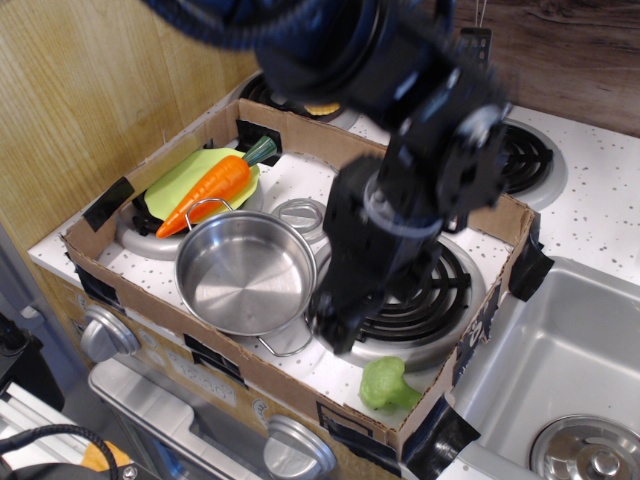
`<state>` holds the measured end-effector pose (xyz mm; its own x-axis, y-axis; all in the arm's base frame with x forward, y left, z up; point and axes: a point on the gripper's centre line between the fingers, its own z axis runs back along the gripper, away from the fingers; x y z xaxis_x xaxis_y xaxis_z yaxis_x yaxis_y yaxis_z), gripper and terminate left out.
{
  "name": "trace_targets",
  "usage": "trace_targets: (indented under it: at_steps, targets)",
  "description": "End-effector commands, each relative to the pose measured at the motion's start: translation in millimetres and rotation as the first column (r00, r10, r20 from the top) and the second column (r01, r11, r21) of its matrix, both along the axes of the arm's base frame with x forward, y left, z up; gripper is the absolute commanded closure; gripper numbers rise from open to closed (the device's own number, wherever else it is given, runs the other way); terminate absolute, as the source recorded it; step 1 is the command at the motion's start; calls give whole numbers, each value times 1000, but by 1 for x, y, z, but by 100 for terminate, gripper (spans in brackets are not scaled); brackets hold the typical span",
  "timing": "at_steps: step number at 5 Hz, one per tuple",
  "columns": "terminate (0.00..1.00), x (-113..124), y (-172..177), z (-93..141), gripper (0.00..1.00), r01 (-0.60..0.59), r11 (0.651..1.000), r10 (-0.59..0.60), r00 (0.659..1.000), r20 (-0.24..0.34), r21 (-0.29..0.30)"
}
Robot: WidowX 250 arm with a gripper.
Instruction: Take broccoli out of pan
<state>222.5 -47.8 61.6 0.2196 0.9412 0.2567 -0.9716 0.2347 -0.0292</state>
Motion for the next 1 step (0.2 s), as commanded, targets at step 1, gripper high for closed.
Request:
trace_targets:
  at_steps: [1]
  targets:
    - [100, 25, 0, 37, 0, 163, 986, -165, 985, 50, 40]
